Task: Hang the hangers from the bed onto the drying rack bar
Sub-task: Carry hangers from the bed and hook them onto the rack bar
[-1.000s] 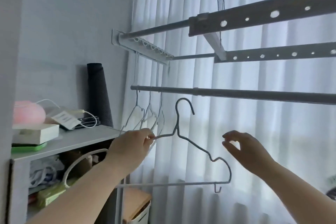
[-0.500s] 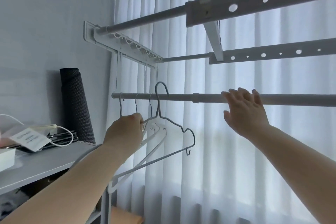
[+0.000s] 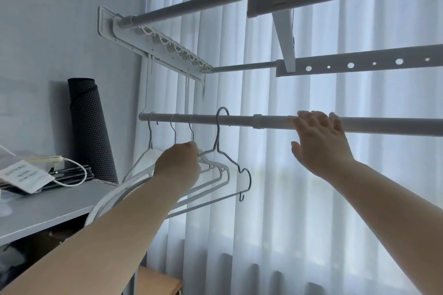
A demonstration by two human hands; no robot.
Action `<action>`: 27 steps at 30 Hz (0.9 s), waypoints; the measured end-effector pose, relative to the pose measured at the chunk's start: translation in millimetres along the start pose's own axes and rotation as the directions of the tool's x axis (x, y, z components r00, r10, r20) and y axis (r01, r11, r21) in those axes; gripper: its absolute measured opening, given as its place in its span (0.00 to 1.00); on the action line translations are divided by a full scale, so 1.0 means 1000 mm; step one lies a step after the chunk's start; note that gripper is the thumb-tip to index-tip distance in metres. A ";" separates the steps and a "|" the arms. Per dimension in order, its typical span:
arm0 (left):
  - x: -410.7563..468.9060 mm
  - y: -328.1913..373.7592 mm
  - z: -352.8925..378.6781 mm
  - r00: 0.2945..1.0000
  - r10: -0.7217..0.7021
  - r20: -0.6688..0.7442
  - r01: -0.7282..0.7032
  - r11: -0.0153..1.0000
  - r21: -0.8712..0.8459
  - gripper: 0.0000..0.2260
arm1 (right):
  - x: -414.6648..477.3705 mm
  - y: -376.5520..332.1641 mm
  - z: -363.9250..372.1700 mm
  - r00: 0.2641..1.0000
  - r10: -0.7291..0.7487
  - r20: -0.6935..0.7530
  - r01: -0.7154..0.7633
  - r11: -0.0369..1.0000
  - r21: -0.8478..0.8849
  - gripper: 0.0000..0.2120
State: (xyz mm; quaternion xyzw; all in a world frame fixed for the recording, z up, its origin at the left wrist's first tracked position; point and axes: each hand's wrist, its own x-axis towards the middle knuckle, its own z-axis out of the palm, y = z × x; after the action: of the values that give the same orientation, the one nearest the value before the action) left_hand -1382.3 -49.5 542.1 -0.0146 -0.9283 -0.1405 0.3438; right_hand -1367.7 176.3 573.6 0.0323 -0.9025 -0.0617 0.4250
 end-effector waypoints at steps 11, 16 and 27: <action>-0.004 0.003 0.012 0.999 -0.046 0.009 0.046 0.997 0.067 0.12 | 0.000 0.003 0.003 0.998 -0.041 -0.037 0.042 0.998 0.037 0.23; -0.015 0.009 0.004 0.999 -0.033 0.020 0.032 0.998 0.052 0.12 | -0.001 0.004 0.007 0.992 -0.085 -0.091 0.095 0.989 0.110 0.22; -0.084 0.006 -0.036 0.967 -0.103 -0.233 0.088 0.993 -0.076 0.10 | -0.020 -0.029 0.019 0.865 -0.296 -0.404 0.442 0.831 0.338 0.21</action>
State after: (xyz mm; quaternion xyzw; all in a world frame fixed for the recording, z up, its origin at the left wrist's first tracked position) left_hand -1294.6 -48.1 516.0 0.0358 -0.8754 -0.1879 0.4440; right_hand -1369.5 151.8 542.1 0.3091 -0.7845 0.0579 0.5344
